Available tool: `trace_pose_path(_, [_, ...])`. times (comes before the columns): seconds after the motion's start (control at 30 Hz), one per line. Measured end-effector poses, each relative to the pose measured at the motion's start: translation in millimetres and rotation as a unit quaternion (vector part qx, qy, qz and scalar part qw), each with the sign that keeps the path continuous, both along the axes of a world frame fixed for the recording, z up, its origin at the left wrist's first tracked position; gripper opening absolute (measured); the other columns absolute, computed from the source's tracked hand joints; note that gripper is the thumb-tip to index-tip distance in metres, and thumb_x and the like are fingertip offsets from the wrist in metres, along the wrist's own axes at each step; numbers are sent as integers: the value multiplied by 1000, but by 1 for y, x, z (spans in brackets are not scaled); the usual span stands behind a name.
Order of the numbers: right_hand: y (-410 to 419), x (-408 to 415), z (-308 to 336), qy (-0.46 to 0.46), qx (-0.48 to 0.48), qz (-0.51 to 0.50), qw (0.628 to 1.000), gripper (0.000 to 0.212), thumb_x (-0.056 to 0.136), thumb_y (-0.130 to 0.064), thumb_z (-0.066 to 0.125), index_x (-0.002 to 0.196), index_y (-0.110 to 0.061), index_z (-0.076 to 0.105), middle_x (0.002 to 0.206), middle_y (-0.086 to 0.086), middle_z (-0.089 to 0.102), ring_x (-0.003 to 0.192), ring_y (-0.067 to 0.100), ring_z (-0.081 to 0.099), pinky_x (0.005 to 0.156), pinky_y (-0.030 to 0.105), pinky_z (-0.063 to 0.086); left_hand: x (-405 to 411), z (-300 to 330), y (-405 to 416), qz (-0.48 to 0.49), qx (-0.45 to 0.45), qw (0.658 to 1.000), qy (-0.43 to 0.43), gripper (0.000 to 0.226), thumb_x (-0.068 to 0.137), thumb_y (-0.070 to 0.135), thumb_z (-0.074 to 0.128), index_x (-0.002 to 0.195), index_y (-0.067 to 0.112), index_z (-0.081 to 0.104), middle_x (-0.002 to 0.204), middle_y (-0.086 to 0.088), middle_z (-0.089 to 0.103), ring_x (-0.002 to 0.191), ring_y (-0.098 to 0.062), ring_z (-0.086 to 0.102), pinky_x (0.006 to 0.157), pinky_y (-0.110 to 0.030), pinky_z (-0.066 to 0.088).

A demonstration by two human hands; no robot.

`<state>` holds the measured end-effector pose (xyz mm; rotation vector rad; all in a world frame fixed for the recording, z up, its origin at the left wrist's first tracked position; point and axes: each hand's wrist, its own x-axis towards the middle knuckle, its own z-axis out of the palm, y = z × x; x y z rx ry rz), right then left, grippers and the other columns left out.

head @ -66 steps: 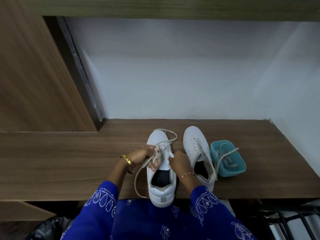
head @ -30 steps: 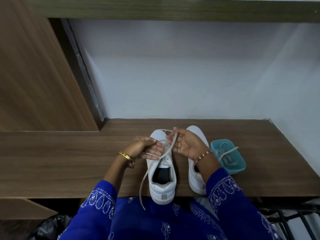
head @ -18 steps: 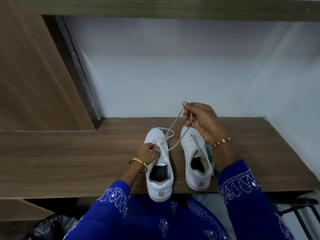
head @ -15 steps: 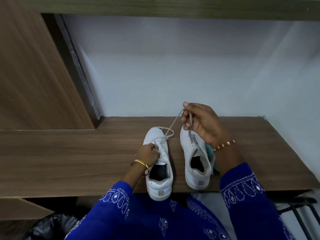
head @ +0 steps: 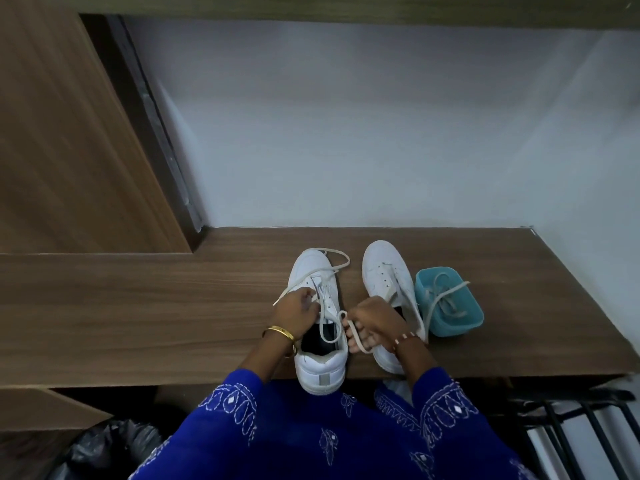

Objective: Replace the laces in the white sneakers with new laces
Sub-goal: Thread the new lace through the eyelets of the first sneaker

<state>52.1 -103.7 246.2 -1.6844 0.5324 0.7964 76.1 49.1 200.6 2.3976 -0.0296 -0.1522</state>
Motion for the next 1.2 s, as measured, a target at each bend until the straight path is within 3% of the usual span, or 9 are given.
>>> trace_pose_path(0.13, [-2,-6,9,42,-89,118,988,22,97,-8,37,87,5,52,79,21,53,62,33,57,68,46,52,1,-1,0,3,3,1000,-1,31,90,17,52,118,8,59,115,-13,64,109,-27,56,85,-26,40])
trace_pose_path(0.2, [-3,-13,13,75,-114,179,974,29,99,-11,33,104,12,50,76,22,54,57,31,58,64,43,53,2,-2,0,5,-2,1000,0,30,89,18,52,116,8,61,114,-12,64,109,-27,56,85,-26,40])
trace_pose_path(0.33, [-9,-18,19,79,-63,244,964,22,99,-11,36,99,6,50,79,18,56,46,22,62,46,33,55,2,-4,2,23,-18,1000,4,27,88,24,55,108,9,64,109,-11,67,105,-27,59,86,-29,42])
trace_pose_path(0.43, [-16,-12,15,45,-56,201,977,16,96,-12,45,90,0,52,73,13,55,55,20,57,53,32,53,2,-7,3,27,-27,999,6,27,86,30,59,103,9,65,105,-10,67,102,-26,59,86,-29,43])
trace_pose_path(0.57, [-10,4,10,-86,-80,44,992,23,94,-15,51,107,4,52,77,15,57,61,22,59,52,28,55,2,-7,4,21,-26,999,15,36,83,34,64,110,11,62,111,-6,66,105,-22,58,86,-26,42])
trace_pose_path(0.77, [23,33,-3,-260,-254,84,928,33,86,-21,55,57,-8,47,56,3,45,65,23,53,66,35,50,-2,-8,8,-24,-10,999,33,52,80,39,67,123,11,55,124,-4,59,115,-20,54,94,-28,40])
trace_pose_path(0.9, [31,37,-15,-279,-288,131,907,41,84,-21,58,49,-14,38,50,-1,39,56,19,46,60,30,41,1,-5,18,-16,-71,997,26,44,80,44,55,107,12,66,106,-8,68,102,-24,61,84,-27,45])
trace_pose_path(1.07, [29,34,-27,-275,-281,107,913,37,81,-11,56,49,-11,37,47,2,39,47,15,39,48,26,31,22,-2,16,29,15,997,-69,29,91,8,46,116,9,61,108,-15,67,99,-31,61,79,-29,44])
trace_pose_path(1.2, [27,36,-32,-276,-284,112,911,26,81,-12,56,60,2,56,60,15,57,62,26,55,61,33,43,43,-9,3,-4,78,996,-51,27,92,9,41,113,1,55,109,-20,62,98,-36,58,78,-37,46])
